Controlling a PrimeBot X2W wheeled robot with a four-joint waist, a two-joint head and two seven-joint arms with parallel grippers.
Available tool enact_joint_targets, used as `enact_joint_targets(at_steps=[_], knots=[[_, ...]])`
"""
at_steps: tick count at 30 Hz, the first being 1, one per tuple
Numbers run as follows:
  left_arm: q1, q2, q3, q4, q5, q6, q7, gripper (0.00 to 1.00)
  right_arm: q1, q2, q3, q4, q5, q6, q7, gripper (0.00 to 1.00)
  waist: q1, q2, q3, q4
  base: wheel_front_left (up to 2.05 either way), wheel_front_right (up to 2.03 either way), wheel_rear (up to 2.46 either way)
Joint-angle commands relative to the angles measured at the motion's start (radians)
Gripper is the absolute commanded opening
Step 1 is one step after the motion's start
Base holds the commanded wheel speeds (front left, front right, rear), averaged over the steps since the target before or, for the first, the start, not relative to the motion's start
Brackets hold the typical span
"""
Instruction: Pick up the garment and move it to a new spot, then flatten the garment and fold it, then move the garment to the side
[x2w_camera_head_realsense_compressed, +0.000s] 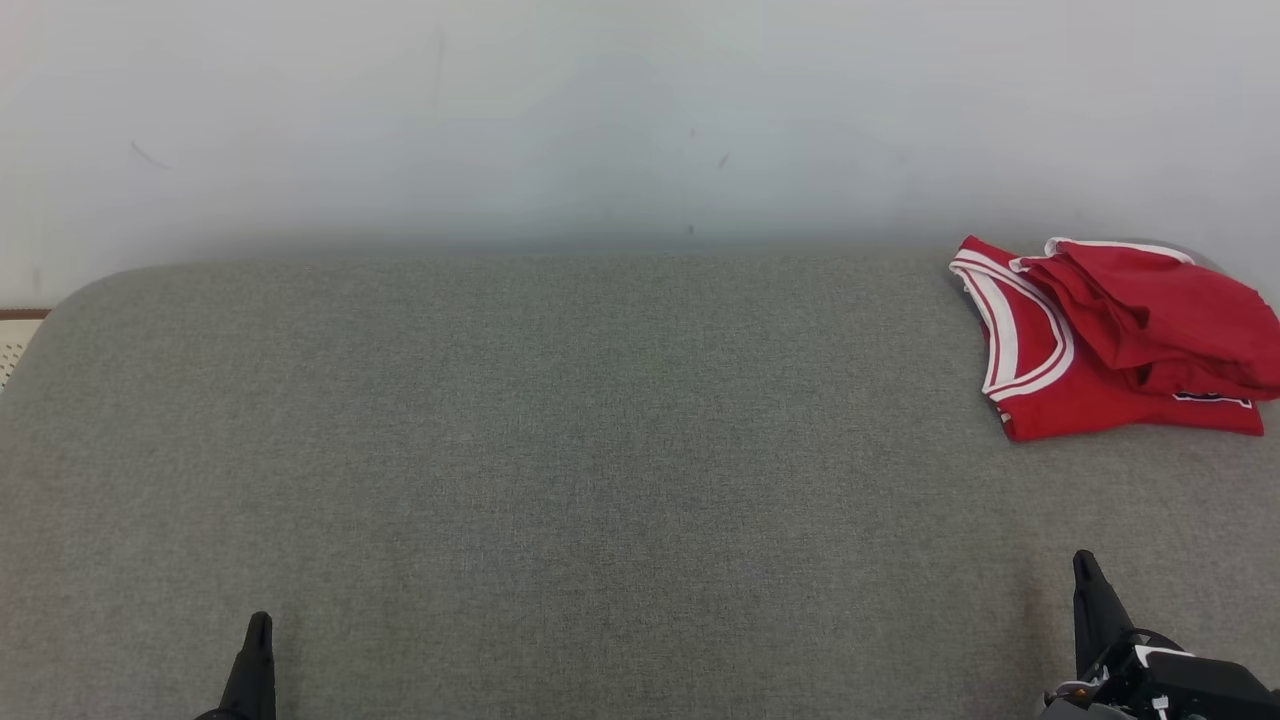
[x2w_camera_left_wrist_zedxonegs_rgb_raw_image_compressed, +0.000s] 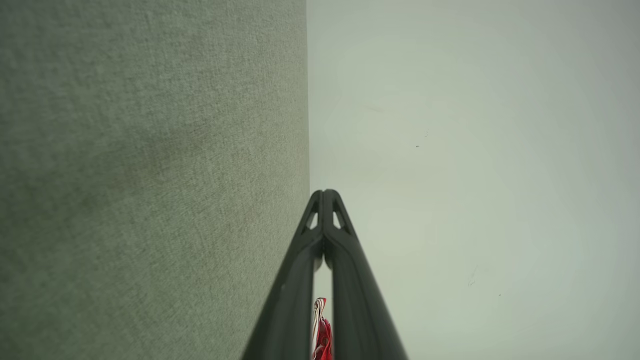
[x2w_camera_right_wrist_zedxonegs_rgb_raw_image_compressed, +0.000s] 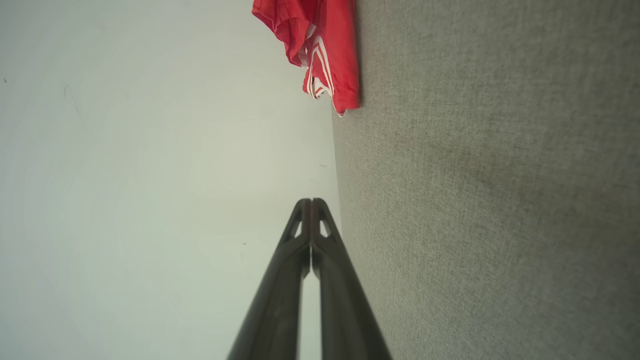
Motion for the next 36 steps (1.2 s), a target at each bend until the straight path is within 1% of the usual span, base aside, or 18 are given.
enact_joint_targets(at_steps=[1, 36], knots=[[0.001, 0.002, 0.004, 0.001, -0.01, -0.003, 0.002, 0.0, 0.002, 0.003, -0.001, -0.001, -0.007, -0.001, 0.001, 0.0, 0.0, 0.0, 0.0, 0.0, 0.0, 0.0, 0.0], [0.001, 0.002, 0.004, 0.001, -0.01, -0.003, 0.001, 0.0, 0.002, 0.004, -0.002, -0.001, -0.008, -0.001, 0.003, 0.0, 0.0, 0.0, 0.0, 0.0, 0.0, 0.0, 0.0]])
